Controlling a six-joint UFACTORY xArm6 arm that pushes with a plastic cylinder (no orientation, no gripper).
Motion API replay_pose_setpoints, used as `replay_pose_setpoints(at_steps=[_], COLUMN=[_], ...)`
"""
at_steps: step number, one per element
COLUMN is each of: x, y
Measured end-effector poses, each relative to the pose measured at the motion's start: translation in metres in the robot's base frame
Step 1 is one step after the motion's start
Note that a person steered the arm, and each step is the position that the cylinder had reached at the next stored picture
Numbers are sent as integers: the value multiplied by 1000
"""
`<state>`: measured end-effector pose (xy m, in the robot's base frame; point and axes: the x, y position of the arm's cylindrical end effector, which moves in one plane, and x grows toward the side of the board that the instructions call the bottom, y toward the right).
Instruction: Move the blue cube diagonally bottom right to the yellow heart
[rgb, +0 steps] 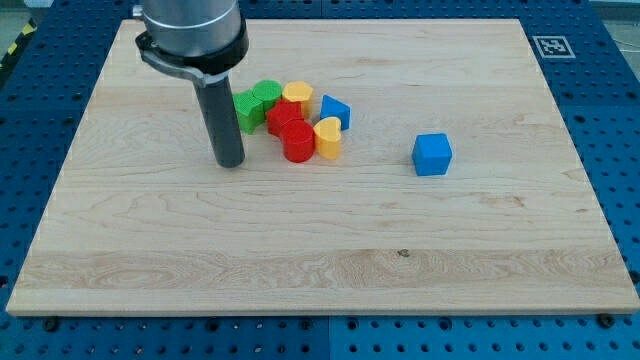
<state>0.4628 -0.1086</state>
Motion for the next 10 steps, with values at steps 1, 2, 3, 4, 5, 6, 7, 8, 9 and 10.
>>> replay_pose_setpoints(at_steps=[1, 2, 3, 4, 5, 6, 7, 8, 9, 10], x=[12, 13, 36, 49, 63, 71, 81, 83, 83, 83], y=[0, 0, 5, 17, 40, 54, 79, 115, 156, 188])
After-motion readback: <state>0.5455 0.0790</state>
